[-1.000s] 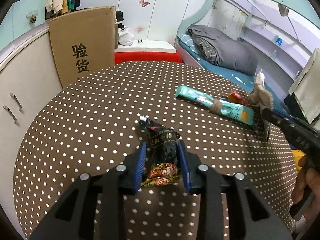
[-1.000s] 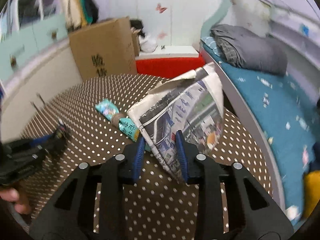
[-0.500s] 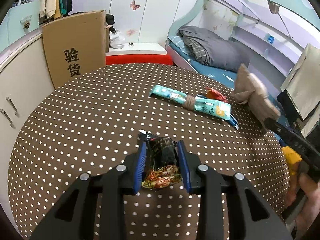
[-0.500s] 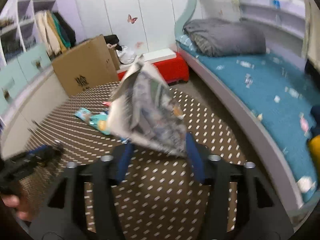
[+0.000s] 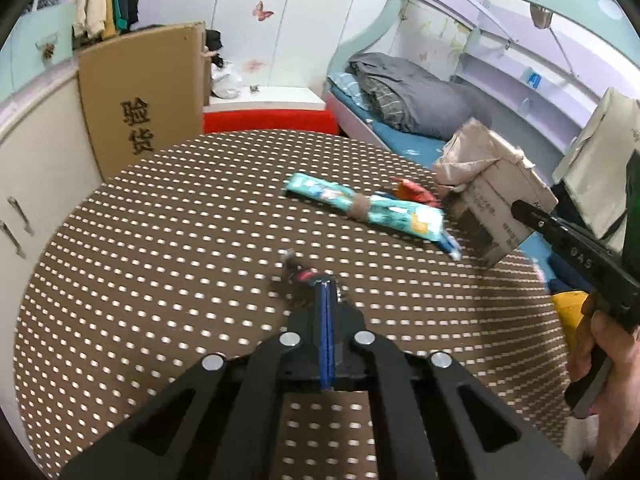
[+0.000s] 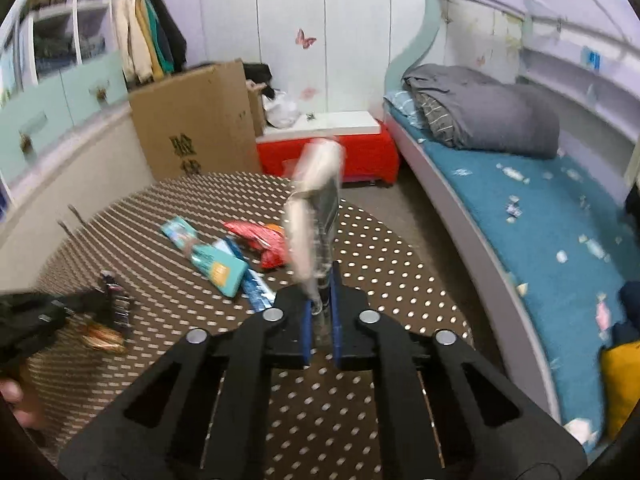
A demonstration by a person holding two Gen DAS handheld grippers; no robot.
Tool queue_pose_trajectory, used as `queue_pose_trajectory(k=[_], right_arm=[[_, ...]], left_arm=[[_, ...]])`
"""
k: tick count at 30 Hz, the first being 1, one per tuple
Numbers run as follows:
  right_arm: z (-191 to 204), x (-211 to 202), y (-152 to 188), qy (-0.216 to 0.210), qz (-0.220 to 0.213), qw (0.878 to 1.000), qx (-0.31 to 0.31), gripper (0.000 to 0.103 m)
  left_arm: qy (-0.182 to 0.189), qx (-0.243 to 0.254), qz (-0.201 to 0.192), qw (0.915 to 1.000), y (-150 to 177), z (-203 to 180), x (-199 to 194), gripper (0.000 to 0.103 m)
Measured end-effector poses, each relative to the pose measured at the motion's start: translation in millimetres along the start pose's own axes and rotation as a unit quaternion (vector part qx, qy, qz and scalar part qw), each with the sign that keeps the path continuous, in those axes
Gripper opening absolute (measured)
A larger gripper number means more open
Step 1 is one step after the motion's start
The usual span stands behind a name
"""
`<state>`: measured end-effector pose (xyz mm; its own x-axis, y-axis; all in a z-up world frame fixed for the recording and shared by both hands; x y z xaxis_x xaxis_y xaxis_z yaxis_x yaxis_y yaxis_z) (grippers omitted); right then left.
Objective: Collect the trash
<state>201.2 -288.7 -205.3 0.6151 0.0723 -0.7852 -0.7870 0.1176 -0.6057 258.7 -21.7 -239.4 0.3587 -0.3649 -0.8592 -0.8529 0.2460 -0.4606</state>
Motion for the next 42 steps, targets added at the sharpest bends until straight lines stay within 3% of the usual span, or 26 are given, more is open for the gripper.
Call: queue_pose_trajectory(k=[4, 10, 18, 21, 23, 25, 28, 35, 42], right_arm=[[-13.4, -20.3, 6.6, -0.057, -0.01, 0.998, 0.035, 0.006], [-30.4, -44.0, 12.1, -0.104, -0.021, 0.993, 0.059, 0.006], [-48.2, -68.2, 25.5, -0.122, -0.037, 0.989, 0.072, 0.006], [-55.2, -75.4, 31.0, -0.12, -0.04, 0.989, 0.072, 0.006], [-56.8, -77.6, 33.2, -0.118, -0.04, 0.99, 0.071, 0.006], [-57.6, -78.8, 35.4, -0.118, -0.038, 0.99, 0.069, 0.006], [-57.9, -79.8, 38.7, -0.116, -0.038, 0.99, 0.069, 0.006], [-57.4, -81.8, 43.3, -0.113, -0.037, 0.991, 0.069, 0.007], [-59.4, -81.9, 43.6, -0.11, -0.036, 0.991, 0.072, 0.007]], left_arm=[[0.024, 0.005, -0.001, 0.9997, -0.1, -13.9, -3.5, 0.0], [0.018, 0.014, -0.003, 0.9997, 6.3, -31.0, -2.8, 0.0], [0.022, 0.023, -0.004, 0.9995, 14.2, -46.3, -5.3, 0.0], [-0.003, 0.03, 0.014, 0.9994, 16.3, -48.1, 2.7, 0.001], [-0.016, 0.033, 0.027, 0.999, 18.4, -45.5, 11.8, 0.008], [-0.022, 0.03, 0.03, 0.9989, 19.4, -41.4, 17.9, 0.04], [-0.05, 0.028, 0.012, 0.9983, 19.7, -39.3, 20.0, 0.068], [-0.092, 0.027, 0.007, 0.9954, 11.3, -35.3, 30.3, 0.07], [-0.093, -0.008, 0.0, 0.9957, 10.8, -18.3, 24.5, 0.07]])
Point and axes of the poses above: each gripper's, at about its wrist camera, not at the fingertips, and x roughly the way its jaws point, z to its left, y to its underside, the point moved 2 cm from there along x, roughly the way its jaws point, and after that the axes turned 14 degrees about z, right-handed, at the moved point
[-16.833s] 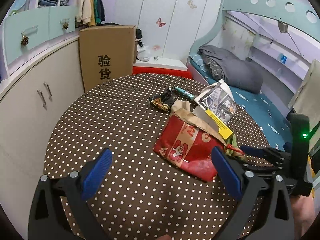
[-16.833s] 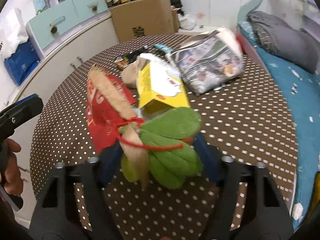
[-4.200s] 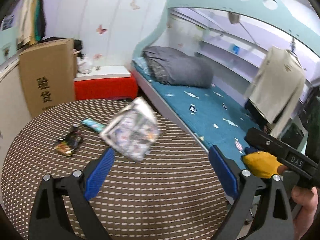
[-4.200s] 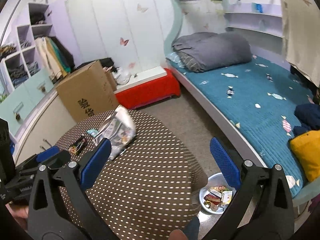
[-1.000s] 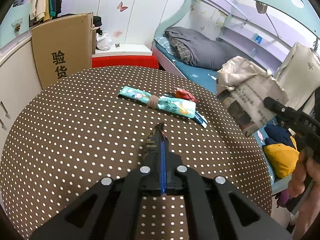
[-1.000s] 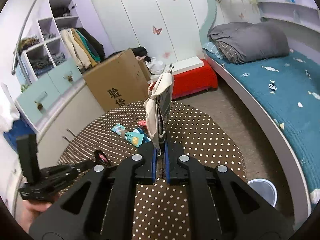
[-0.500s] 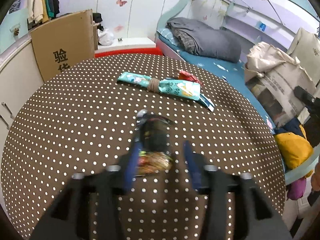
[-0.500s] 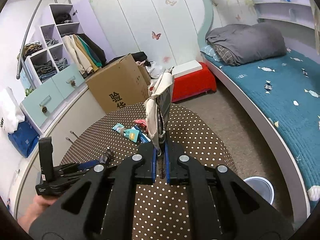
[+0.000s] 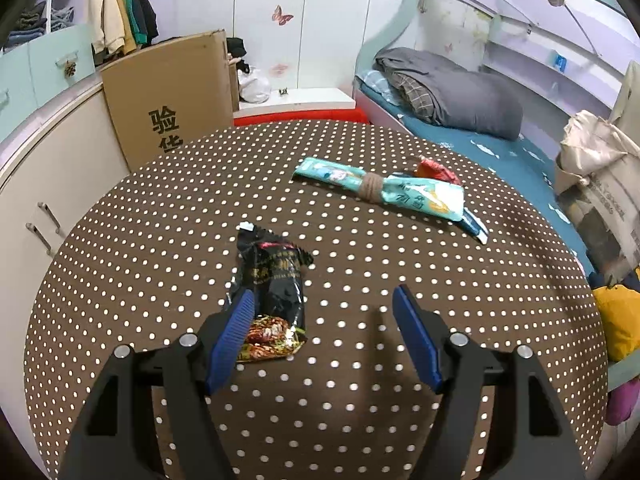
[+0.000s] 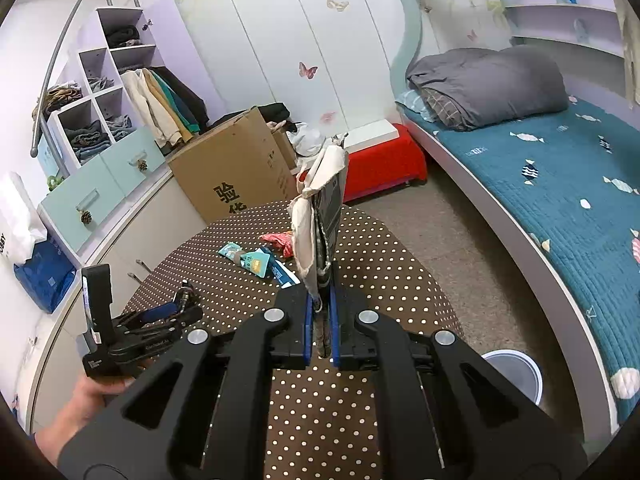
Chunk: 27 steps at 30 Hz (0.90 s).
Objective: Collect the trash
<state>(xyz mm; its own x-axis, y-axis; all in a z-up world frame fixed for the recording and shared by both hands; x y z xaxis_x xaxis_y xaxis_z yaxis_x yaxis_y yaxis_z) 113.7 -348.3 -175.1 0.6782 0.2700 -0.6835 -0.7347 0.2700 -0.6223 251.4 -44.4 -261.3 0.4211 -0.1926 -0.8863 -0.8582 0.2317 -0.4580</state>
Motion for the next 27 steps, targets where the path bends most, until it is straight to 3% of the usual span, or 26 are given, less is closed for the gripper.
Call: queue_pose_trajectory(k=[2, 4, 7, 10, 15, 17, 18, 27], right_arm=[[-0.8, 0.5, 0.5, 0.0, 0.0, 1.0, 0.001, 0.007], [-0.9, 0.3, 0.6, -0.002, -0.001, 1.0, 0.001, 0.007], [-3.6, -1.5, 2.0, 0.001, -0.002, 1.0, 0.002, 0.007], [-8.7, -2.3, 3.3, 0.003, -0.001, 1.0, 0.005, 0.007], [-10.0, 0.9, 4.2, 0.001, 0.001, 1.0, 0.011, 0.007], [-8.6, 0.6, 5.2, 0.001, 0.0, 1.0, 0.011, 0.007], [-8.3, 0.2, 5.4, 0.001, 0.0, 1.0, 0.011, 0.007], [-35.1, -15.0, 7.7, 0.02, -0.016, 0.999, 0.045, 0.007]], left_arm=[[0.003, -0.004, -0.001, 1.0, -2.4, 3.2, 0.5, 0.068], [0.001, -0.015, 0.0, 0.9999, -6.0, 9.0, 0.9, 0.055], [0.024, -0.035, -0.008, 0.9991, -7.2, 18.9, -7.5, 0.054], [0.013, -0.031, -0.029, 0.999, -3.2, 23.5, -19.0, 0.055], [0.001, -0.03, 0.008, 0.9995, -3.5, 30.3, 0.1, 0.058], [0.016, -0.024, 0.012, 0.9995, -6.8, 29.3, 4.5, 0.049], [0.026, -0.018, 0.018, 0.9993, -9.5, 27.4, 6.1, 0.031], [0.081, 0.007, 0.009, 0.9966, -13.8, -8.3, -7.9, 0.028]])
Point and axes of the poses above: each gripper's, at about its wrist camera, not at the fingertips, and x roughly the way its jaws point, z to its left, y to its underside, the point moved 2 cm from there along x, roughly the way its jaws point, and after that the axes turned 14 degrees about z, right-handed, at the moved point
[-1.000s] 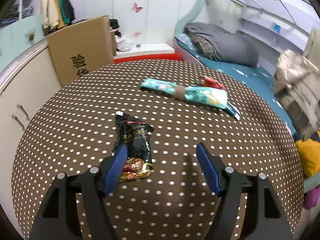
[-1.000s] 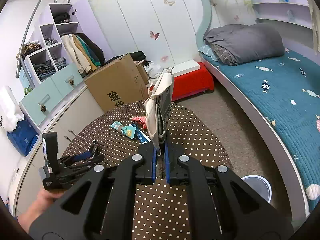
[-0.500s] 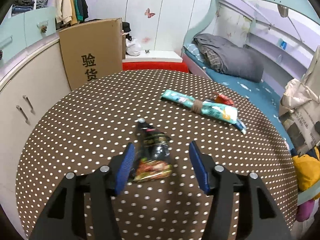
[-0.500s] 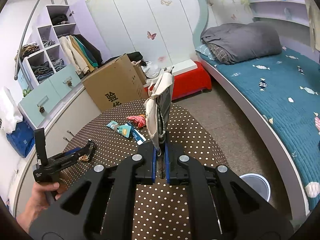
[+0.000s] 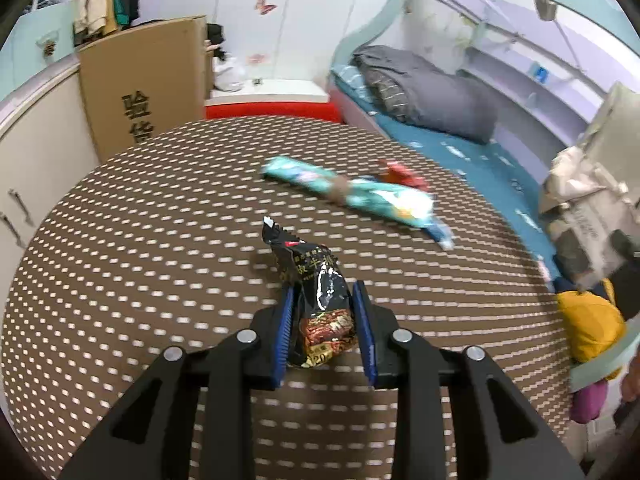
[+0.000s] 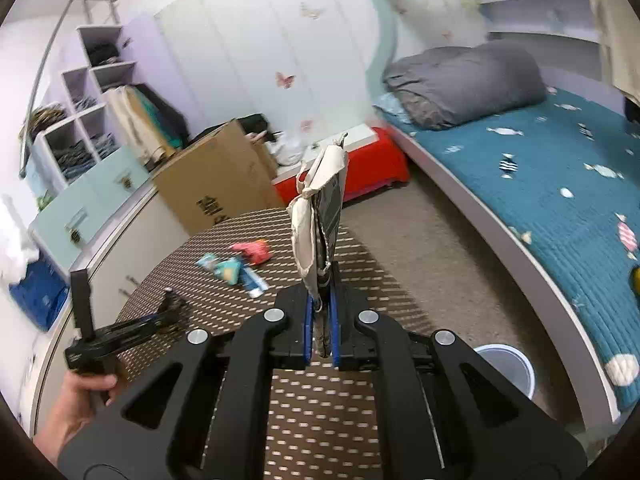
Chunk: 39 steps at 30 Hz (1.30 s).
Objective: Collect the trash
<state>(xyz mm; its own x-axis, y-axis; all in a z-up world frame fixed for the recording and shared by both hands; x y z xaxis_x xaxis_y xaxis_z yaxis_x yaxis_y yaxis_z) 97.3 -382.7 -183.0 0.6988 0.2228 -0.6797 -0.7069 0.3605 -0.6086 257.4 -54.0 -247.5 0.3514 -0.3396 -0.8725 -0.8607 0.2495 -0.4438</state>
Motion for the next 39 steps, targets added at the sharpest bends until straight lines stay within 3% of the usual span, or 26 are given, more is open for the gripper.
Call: queue_pose_trajectory(k=[5, 12, 19, 22, 24, 25, 33, 39], right_arm=[[-55.1, 2.1, 7.5, 0.033, 0.017, 0.998, 0.055, 0.007], [-153.7, 44.9, 42.8, 0.077, 0.091, 0.982, 0.149, 0.007], [-209.4, 84.9, 66.1, 0.089, 0.139, 0.967, 0.194, 0.007], [-227.1, 100.9, 72.8, 0.094, 0.159, 0.96, 0.21, 0.013], [-237.9, 106.3, 77.1, 0.091, 0.165, 0.957, 0.221, 0.049], [-243.1, 107.5, 78.7, 0.089, 0.164, 0.956, 0.226, 0.081], [-266.0, 74.0, 87.0, 0.089, 0.117, 0.954, 0.26, 0.094], [-276.7, 19.1, 85.6, 0.096, 0.056, 0.954, 0.277, 0.096]], left_arm=[[0.03, 0.038, -0.009, 0.9988, -0.1, -46.9, -4.8, 0.028], [0.054, 0.101, -0.02, 0.9932, 3.4, -120.7, -12.0, 0.028], [0.066, 0.154, -0.015, 0.9858, 4.4, -186.1, -7.3, 0.028], [0.072, 0.17, -0.009, 0.9828, 2.6, -207.7, -2.0, 0.028], [0.074, 0.178, -0.006, 0.9813, 1.4, -219.2, -0.1, 0.028], [0.076, 0.182, -0.004, 0.9803, 1.6, -225.5, 1.0, 0.028], [0.097, 0.223, 0.019, 0.9698, 3.8, -281.5, 19.8, 0.028], [0.121, 0.266, 0.068, 0.9538, 13.8, -338.9, 56.0, 0.028]])
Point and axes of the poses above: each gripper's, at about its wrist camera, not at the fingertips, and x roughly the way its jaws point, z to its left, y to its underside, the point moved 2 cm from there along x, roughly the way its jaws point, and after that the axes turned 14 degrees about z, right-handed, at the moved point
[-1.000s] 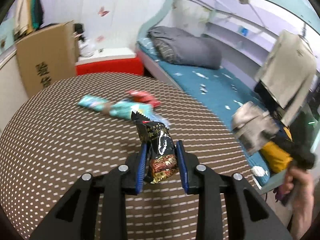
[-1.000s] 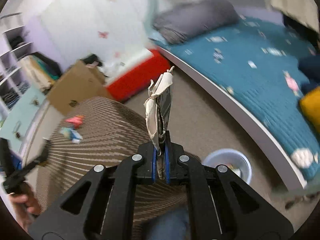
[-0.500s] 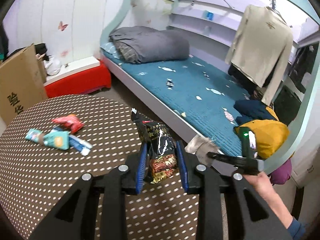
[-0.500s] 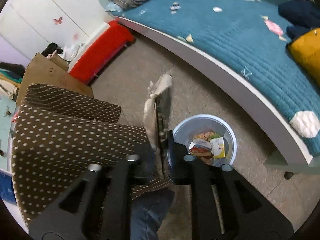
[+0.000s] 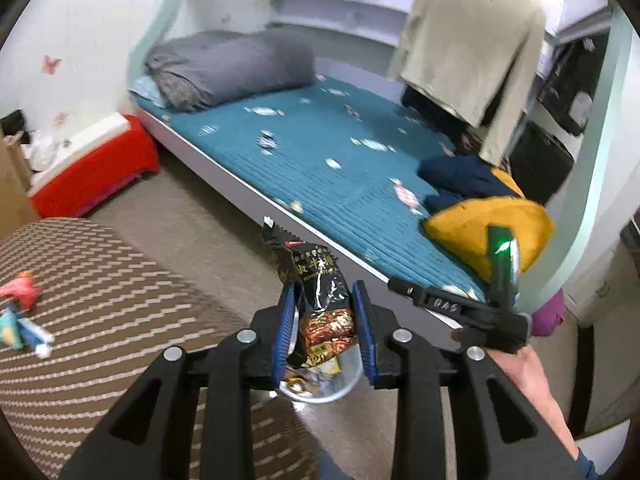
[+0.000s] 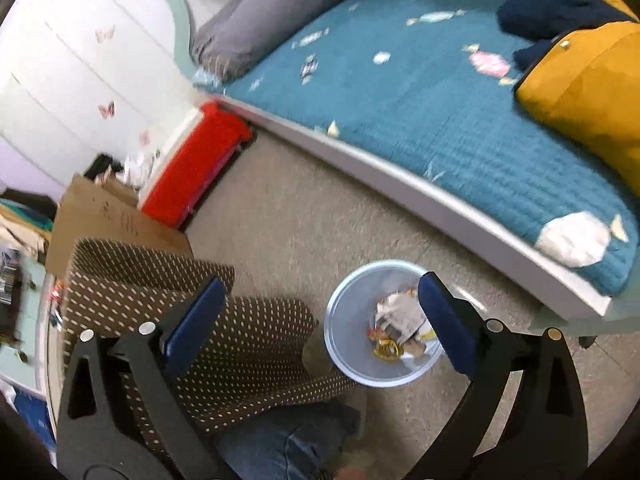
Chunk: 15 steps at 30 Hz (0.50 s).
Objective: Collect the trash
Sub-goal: 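Carry both items to the bin and open both grippers over it, then move both grippers back over the table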
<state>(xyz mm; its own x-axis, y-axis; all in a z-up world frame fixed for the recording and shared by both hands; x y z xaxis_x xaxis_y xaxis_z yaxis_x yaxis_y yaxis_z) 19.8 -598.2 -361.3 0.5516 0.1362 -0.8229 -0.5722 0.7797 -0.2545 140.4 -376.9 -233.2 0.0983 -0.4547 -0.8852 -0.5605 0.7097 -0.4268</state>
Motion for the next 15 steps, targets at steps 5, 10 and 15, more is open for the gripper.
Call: queue_pose_trajectory(k=[5, 10, 15], right_arm=[[-6.5, -36.6, -7.8, -0.005, -0.04, 0.999, 0.005, 0.097], [0.7, -61.6, -12.6, -0.011, -0.068, 0.998, 0.002, 0.097], [8.1, -72.5, -11.2, -0.017, -0.081, 0.997, -0.007, 0.097]], left_arm=[[0.027, 0.01, 0.06, 0.9978, -13.0, -19.3, 51.5, 0.029], [0.027, -0.011, 0.1, 0.9946, -27.2, -20.8, 85.9, 0.083], [0.021, -0.049, 0.072, 0.996, -35.3, -7.2, 73.9, 0.088]])
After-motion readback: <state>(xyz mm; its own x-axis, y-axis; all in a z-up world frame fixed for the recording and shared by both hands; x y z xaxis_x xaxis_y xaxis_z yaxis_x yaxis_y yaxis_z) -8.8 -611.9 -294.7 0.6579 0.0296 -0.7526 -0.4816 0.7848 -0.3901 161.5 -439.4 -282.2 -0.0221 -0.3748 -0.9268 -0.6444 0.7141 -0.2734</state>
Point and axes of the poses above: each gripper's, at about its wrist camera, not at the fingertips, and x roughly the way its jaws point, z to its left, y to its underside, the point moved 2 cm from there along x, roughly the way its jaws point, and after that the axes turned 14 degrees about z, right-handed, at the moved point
